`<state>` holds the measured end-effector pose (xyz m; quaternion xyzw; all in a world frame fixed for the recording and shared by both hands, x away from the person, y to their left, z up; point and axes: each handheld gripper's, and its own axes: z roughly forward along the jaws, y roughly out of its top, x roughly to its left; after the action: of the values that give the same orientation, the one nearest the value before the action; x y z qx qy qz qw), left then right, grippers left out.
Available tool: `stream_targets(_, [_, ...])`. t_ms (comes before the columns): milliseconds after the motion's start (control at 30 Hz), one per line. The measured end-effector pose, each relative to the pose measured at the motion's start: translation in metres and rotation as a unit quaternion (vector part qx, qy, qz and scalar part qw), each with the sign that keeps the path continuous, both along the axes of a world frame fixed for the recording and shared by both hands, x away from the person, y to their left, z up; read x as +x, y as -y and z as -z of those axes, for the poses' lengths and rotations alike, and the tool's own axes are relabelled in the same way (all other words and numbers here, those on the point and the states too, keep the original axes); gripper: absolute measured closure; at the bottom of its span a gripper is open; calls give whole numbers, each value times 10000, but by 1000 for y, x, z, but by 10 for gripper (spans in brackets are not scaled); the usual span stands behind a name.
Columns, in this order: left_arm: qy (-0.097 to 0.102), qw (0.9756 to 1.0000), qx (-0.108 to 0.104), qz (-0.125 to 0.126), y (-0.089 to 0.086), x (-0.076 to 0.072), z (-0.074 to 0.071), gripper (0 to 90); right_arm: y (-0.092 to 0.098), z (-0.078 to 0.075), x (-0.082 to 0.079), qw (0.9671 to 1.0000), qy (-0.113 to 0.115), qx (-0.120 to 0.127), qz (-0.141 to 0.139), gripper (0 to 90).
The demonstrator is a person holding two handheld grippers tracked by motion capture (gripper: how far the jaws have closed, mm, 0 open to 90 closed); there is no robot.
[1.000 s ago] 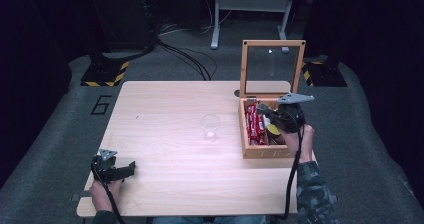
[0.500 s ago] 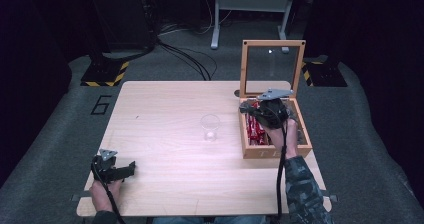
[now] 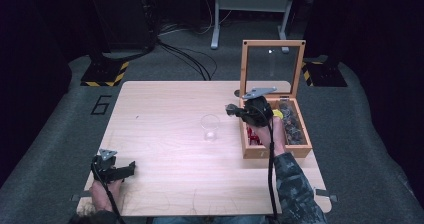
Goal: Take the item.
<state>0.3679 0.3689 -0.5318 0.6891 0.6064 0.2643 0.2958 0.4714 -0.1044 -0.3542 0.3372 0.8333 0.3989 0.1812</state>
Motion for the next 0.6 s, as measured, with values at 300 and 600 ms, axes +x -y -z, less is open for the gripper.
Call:
stream_targets(300, [-1,10000,3,7,0,0,0,37,-22,7,7,9995,-201,-58,-224,900])
stream_targets(600, [-1,10000,1,7,0,0,0,37,-44,17,16,9978,-477,-214,-404,900])
